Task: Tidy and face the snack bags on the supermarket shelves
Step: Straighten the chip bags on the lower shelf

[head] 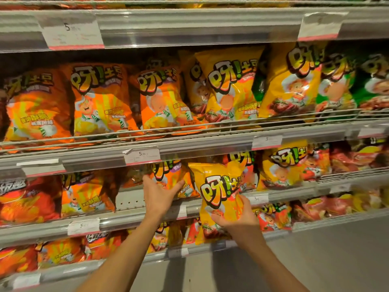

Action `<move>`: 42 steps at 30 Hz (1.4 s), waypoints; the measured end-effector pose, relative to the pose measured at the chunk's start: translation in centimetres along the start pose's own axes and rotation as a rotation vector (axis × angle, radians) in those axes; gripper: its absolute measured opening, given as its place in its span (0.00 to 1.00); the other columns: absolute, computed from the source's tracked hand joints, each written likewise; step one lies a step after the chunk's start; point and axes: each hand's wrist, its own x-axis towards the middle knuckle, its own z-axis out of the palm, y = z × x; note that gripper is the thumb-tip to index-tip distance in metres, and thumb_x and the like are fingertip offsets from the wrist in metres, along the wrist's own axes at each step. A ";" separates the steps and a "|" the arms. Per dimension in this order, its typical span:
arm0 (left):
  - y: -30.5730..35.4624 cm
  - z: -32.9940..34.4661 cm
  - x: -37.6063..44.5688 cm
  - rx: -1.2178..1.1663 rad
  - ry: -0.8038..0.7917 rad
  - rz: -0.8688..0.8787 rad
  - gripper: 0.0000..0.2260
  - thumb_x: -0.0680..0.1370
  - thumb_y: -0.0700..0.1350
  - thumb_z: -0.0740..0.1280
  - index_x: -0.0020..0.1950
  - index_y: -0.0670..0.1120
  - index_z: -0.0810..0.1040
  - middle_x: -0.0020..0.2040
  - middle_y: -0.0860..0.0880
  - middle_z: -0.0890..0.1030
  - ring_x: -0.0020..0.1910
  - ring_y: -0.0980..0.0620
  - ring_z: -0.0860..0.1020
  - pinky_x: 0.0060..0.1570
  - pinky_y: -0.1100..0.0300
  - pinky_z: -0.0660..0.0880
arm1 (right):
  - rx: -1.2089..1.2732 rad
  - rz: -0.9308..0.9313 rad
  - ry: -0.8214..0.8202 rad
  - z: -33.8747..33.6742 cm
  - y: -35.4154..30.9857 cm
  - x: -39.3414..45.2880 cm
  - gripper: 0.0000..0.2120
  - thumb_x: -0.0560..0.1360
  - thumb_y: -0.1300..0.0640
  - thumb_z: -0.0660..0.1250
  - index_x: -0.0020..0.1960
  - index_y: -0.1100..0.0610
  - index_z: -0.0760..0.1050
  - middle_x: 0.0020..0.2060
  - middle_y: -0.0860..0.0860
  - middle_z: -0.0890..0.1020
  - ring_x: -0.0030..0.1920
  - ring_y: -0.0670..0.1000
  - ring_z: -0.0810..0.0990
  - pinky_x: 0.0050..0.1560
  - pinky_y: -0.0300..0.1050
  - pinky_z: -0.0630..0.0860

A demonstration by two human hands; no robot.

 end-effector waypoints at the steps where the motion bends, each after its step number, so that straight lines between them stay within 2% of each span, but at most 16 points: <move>1: 0.2 1.0 -0.3 0.010 -0.006 0.012 0.41 0.63 0.62 0.80 0.63 0.44 0.62 0.56 0.45 0.74 0.57 0.43 0.75 0.54 0.49 0.74 | 0.033 0.008 0.030 -0.7 0.6 -0.3 0.46 0.57 0.40 0.84 0.70 0.42 0.66 0.56 0.42 0.82 0.59 0.45 0.81 0.58 0.42 0.79; 3: 0.7 2.9 -0.8 0.026 -0.024 0.046 0.39 0.62 0.63 0.80 0.59 0.46 0.62 0.54 0.46 0.74 0.54 0.44 0.76 0.51 0.49 0.75 | 0.067 -0.006 0.083 -2.1 1.6 -0.8 0.43 0.59 0.45 0.85 0.66 0.40 0.65 0.51 0.34 0.80 0.50 0.31 0.79 0.43 0.24 0.74; 4: 1.0 3.7 -0.9 0.035 -0.031 0.064 0.38 0.62 0.62 0.80 0.58 0.47 0.62 0.54 0.45 0.74 0.53 0.44 0.76 0.51 0.48 0.75 | 0.057 -0.016 0.100 -2.7 2.0 -1.1 0.43 0.59 0.45 0.85 0.66 0.40 0.64 0.50 0.32 0.78 0.46 0.27 0.77 0.39 0.22 0.71; 7: 1.7 5.5 -1.2 0.047 -0.035 0.104 0.37 0.63 0.61 0.81 0.56 0.47 0.62 0.55 0.44 0.73 0.54 0.44 0.75 0.54 0.46 0.76 | -0.002 -0.055 0.132 -4.0 2.8 -1.8 0.44 0.60 0.43 0.85 0.68 0.44 0.65 0.45 0.27 0.78 0.45 0.24 0.75 0.41 0.20 0.70; 10: 2.1 6.3 -0.7 0.095 -0.001 0.103 0.38 0.64 0.60 0.80 0.59 0.40 0.67 0.55 0.40 0.74 0.56 0.40 0.74 0.56 0.44 0.74 | -0.002 -0.060 0.126 -4.5 3.2 -2.3 0.44 0.57 0.37 0.84 0.66 0.39 0.65 0.48 0.18 0.75 0.48 0.21 0.73 0.43 0.19 0.69; 13: 1.9 6.2 -0.4 0.129 0.033 0.097 0.38 0.64 0.61 0.79 0.60 0.37 0.68 0.55 0.39 0.73 0.57 0.39 0.73 0.58 0.44 0.73 | -0.006 -0.033 0.140 -4.4 2.9 -2.8 0.50 0.49 0.22 0.76 0.66 0.35 0.63 0.51 0.26 0.78 0.51 0.29 0.77 0.47 0.27 0.71; 15: 1.2 5.9 -0.6 0.142 0.096 0.112 0.36 0.65 0.61 0.79 0.58 0.40 0.67 0.53 0.41 0.71 0.56 0.39 0.72 0.56 0.45 0.73 | -0.021 -0.014 0.123 -4.0 3.1 -2.8 0.55 0.47 0.19 0.73 0.69 0.36 0.63 0.56 0.31 0.77 0.56 0.38 0.77 0.54 0.38 0.73; 16: 0.8 5.7 -0.8 0.154 0.135 0.132 0.35 0.65 0.61 0.79 0.57 0.41 0.66 0.53 0.42 0.70 0.55 0.39 0.72 0.55 0.46 0.72 | -0.018 -0.014 0.114 -3.8 3.1 -2.7 0.54 0.47 0.19 0.74 0.68 0.35 0.63 0.57 0.32 0.77 0.57 0.38 0.77 0.56 0.40 0.74; 19: -0.1 5.3 -0.9 0.181 0.166 0.158 0.38 0.65 0.60 0.79 0.61 0.40 0.66 0.56 0.40 0.70 0.57 0.41 0.69 0.58 0.47 0.70 | 0.003 -0.023 0.091 -3.2 2.6 -2.7 0.50 0.46 0.19 0.74 0.64 0.33 0.63 0.54 0.26 0.75 0.53 0.27 0.74 0.49 0.27 0.70; 21: -0.1 5.3 -0.7 0.218 0.149 0.166 0.37 0.65 0.61 0.79 0.59 0.39 0.66 0.55 0.40 0.70 0.56 0.41 0.69 0.56 0.48 0.70 | 0.026 -0.028 0.076 -2.7 2.5 -2.5 0.48 0.47 0.21 0.75 0.62 0.33 0.65 0.52 0.25 0.77 0.51 0.25 0.74 0.45 0.24 0.70; 26: 0.2 5.9 -0.5 0.250 0.090 0.183 0.35 0.65 0.62 0.78 0.55 0.39 0.66 0.52 0.42 0.68 0.53 0.43 0.67 0.56 0.48 0.70 | 0.058 -0.076 0.046 -1.8 2.1 -2.5 0.51 0.52 0.27 0.79 0.69 0.40 0.66 0.52 0.25 0.79 0.53 0.27 0.77 0.48 0.25 0.74; 29: -0.2 5.3 -0.3 0.236 0.002 0.213 0.36 0.64 0.61 0.79 0.55 0.39 0.66 0.51 0.45 0.65 0.52 0.48 0.63 0.57 0.48 0.69 | 0.078 -0.072 0.033 -1.4 1.6 -2.6 0.52 0.52 0.28 0.80 0.71 0.42 0.67 0.53 0.29 0.81 0.54 0.32 0.80 0.57 0.38 0.79; 34: -1.6 1.8 -0.5 0.239 -0.147 0.221 0.40 0.69 0.62 0.76 0.68 0.37 0.66 0.61 0.42 0.67 0.64 0.43 0.66 0.64 0.46 0.69 | 0.070 -0.090 -0.015 0.1 -0.3 -3.0 0.51 0.52 0.27 0.79 0.70 0.40 0.66 0.53 0.29 0.82 0.55 0.33 0.80 0.58 0.42 0.80; 37: -4.0 -2.1 -1.7 0.343 -0.072 0.304 0.29 0.78 0.61 0.65 0.68 0.40 0.72 0.65 0.42 0.70 0.67 0.43 0.68 0.66 0.45 0.69 | 0.052 -0.079 -0.064 1.9 -1.6 -3.3 0.52 0.54 0.30 0.80 0.73 0.40 0.64 0.57 0.37 0.83 0.58 0.42 0.81 0.61 0.49 0.79; 39: -6.1 -5.1 -2.4 0.462 0.005 0.377 0.22 0.82 0.56 0.59 0.64 0.40 0.75 0.62 0.41 0.73 0.63 0.41 0.72 0.62 0.44 0.72 | -0.004 -0.091 -0.091 3.5 -2.9 -3.7 0.55 0.53 0.28 0.77 0.75 0.40 0.62 0.60 0.39 0.80 0.60 0.46 0.79 0.60 0.45 0.77; 42: -8.9 -8.9 -3.3 0.683 0.041 0.422 0.17 0.80 0.50 0.61 0.64 0.41 0.76 0.62 0.41 0.74 0.60 0.41 0.74 0.58 0.45 0.74 | -0.070 -0.148 -0.106 6.9 -4.9 -3.9 0.56 0.53 0.27 0.75 0.76 0.45 0.63 0.61 0.43 0.81 0.61 0.49 0.80 0.61 0.47 0.77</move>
